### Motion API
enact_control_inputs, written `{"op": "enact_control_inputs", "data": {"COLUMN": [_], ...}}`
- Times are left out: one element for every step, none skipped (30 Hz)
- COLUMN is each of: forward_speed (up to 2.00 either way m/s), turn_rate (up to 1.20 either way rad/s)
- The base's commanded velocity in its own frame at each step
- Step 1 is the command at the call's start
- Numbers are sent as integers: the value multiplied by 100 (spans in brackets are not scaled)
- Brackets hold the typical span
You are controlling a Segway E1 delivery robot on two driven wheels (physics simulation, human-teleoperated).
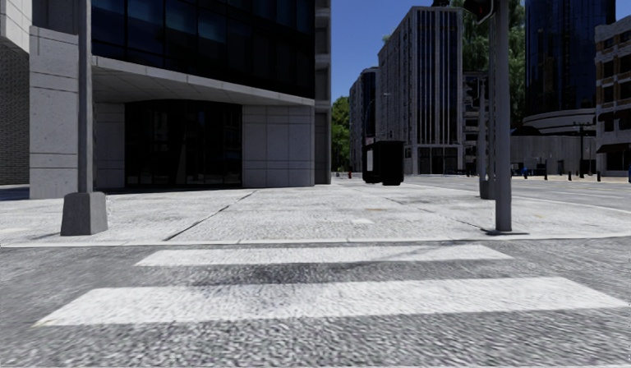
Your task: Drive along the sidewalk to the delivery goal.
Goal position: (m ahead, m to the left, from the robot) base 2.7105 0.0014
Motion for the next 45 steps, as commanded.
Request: {"op": "enact_control_inputs", "data": {"forward_speed": [200,200,200,200,200,200,200,200,200,200,200,198,189,181,172,172,164,155,147,139,139,130,126,122,119,117,117,117,116,116,116,116,116,116,116,116,115,115,110,100,84,71,65,65,62], "turn_rate": [0,0,0,0,0,0,0,0,0,0,0,0,0,0,0,0,0,0,0,0,0,0,0,0,0,0,0,0,0,0,0,0,0,0,0,0,0,0,0,0,0,0,0,0,0]}}
